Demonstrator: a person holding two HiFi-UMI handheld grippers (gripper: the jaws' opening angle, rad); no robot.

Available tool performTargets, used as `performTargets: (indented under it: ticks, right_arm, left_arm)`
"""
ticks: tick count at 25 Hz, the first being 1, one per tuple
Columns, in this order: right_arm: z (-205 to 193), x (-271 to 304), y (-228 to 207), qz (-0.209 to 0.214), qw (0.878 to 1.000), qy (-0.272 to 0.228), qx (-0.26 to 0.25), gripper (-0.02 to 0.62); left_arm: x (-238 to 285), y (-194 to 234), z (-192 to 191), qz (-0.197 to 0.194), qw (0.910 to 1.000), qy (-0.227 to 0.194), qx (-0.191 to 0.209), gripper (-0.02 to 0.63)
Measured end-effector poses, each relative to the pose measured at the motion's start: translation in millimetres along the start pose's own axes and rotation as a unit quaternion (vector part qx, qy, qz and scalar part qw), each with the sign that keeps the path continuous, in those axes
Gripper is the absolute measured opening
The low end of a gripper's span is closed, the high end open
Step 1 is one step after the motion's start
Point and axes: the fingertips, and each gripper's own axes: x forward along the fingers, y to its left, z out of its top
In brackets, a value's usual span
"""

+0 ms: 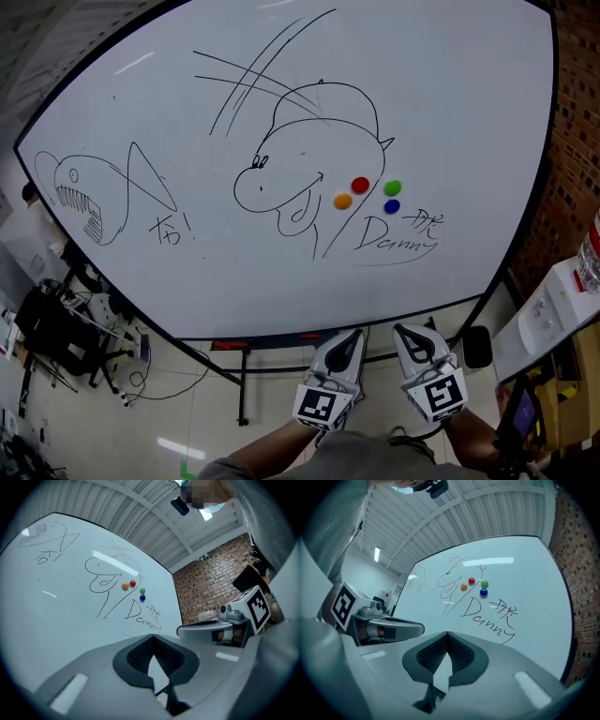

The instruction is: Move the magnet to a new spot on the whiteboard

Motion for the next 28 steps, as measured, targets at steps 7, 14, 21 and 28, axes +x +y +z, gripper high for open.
performTargets:
  ticks: [7,14,21,28]
  right_arm:
    - [-8.8,7.9,-25.7,0.011,1.0,0.009,-0.02,0.008]
    - [-1.2,25.9,-34.9,0.023,1.0,-0.007,-0.018,0.009]
    - [39.9,56.1,-55.1,0.016,0.999,-0.041,-0.027,0.009]
    - [76.3,81.5,-76.6,0.015,0.996,-0.058,-0.066,0.009]
  left_arm:
    - [22.8,-1.1,-4.8,0.009,0.9999,-0.01,0.007,0.002]
    - [42.9,3.9,1.5,0.01,0.9997,-0.014,0.015,0.002]
    - [72.1,20.7,38.8,0.007,0.9984,-0.044,0.034,0.002]
    - [104.4,36.1,81.1,0.006,0.9962,-0.071,0.05,0.002]
